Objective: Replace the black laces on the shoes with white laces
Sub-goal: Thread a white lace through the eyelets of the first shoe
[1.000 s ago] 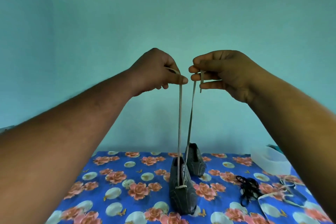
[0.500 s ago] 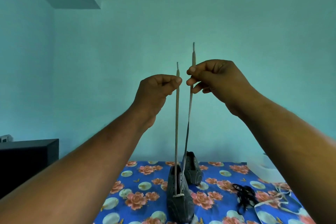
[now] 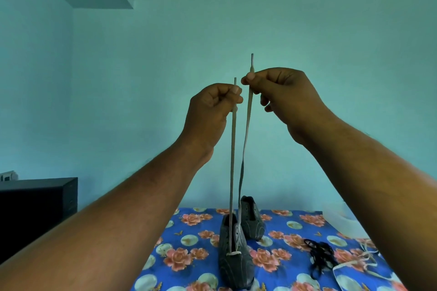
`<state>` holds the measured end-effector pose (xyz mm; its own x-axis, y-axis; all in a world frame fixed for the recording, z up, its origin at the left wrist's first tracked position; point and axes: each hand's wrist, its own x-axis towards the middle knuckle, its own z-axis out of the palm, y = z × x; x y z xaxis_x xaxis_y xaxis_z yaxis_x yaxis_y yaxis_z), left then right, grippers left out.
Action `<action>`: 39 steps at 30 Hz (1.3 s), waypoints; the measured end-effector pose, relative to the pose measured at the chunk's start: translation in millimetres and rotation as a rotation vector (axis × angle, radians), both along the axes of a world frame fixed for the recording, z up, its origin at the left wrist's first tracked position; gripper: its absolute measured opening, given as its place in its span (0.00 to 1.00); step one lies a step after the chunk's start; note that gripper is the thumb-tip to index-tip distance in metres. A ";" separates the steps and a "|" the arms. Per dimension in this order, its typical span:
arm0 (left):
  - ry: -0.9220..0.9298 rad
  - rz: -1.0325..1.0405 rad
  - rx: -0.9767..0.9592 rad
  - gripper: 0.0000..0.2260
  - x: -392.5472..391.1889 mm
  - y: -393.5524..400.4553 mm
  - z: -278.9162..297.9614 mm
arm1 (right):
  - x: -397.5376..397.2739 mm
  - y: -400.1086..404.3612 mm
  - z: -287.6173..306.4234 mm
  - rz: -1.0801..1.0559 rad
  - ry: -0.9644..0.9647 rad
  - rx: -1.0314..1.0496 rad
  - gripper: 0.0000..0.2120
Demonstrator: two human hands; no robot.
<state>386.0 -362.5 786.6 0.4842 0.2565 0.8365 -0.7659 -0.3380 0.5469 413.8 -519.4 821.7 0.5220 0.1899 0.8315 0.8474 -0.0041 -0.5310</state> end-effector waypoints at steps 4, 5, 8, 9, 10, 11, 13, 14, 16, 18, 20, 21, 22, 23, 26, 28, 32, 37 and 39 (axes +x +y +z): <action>0.061 -0.153 -0.080 0.06 -1.7 4.4 -5.2 | 5.1 3.0 -9.9 0.047 0.071 -0.008 0.08; 0.079 -0.179 -0.098 0.06 -1.1 6.4 -8.5 | 6.6 2.7 -14.1 0.082 0.115 0.002 0.08; 0.180 -0.105 -0.080 0.07 8.1 15.8 -27.1 | 16.0 -0.1 -33.6 0.200 0.299 0.029 0.10; 0.221 -0.050 -0.050 0.08 14.4 20.9 -38.9 | 22.4 -1.0 -45.3 0.208 0.350 0.014 0.10; 0.255 0.010 -0.006 0.08 20.2 26.7 -51.1 | 29.9 -2.4 -58.0 0.197 0.388 -0.012 0.10; 0.291 0.075 0.056 0.08 26.5 33.5 -64.5 | 38.8 -3.4 -71.7 0.180 0.420 -0.043 0.09; 0.396 0.208 0.244 0.09 42.2 49.5 -102.6 | 60.9 -4.5 -106.3 0.155 0.498 -0.107 0.09; 0.461 0.265 0.350 0.09 49.4 58.2 -125.6 | 72.1 -4.2 -125.7 0.142 0.537 -0.139 0.09; 0.585 0.358 0.525 0.08 60.7 74.3 -169.3 | 91.9 -4.0 -161.6 0.073 0.580 -0.195 0.09; 0.723 0.442 0.652 0.08 73.5 88.6 -214.6 | 111.9 -1.6 -200.4 -0.063 0.566 -0.280 0.10; 0.876 0.483 0.756 0.08 86.2 97.7 -257.0 | 131.0 2.5 -240.0 -0.169 0.502 -0.399 0.13; 0.932 0.487 0.792 0.09 91.5 100.2 -275.4 | 137.7 5.7 -257.8 -0.199 0.473 -0.471 0.14; 0.967 0.493 0.822 0.10 99.1 101.0 -294.2 | 145.1 9.8 -276.7 -0.221 0.456 -0.549 0.16; 0.976 0.508 0.842 0.13 104.8 99.1 -309.5 | 152.1 13.8 -294.2 -0.243 0.446 -0.623 0.19; 0.929 0.525 0.811 0.20 122.4 84.9 -345.4 | 164.0 25.8 -336.2 -0.307 0.465 -0.760 0.22; 0.872 0.518 0.752 0.21 134.4 76.3 -360.9 | 171.0 33.0 -356.0 -0.321 0.497 -0.775 0.20; 0.727 0.485 0.559 0.13 154.5 79.4 -382.7 | 192.3 35.9 -378.1 -0.169 0.597 -0.578 0.12; 0.671 0.571 0.523 0.08 172.3 98.8 -393.0 | 215.8 25.7 -385.1 0.045 0.836 -0.266 0.16; 0.604 0.556 0.542 0.06 176.2 97.7 -391.5 | 220.1 27.9 -390.9 0.075 0.851 -0.242 0.18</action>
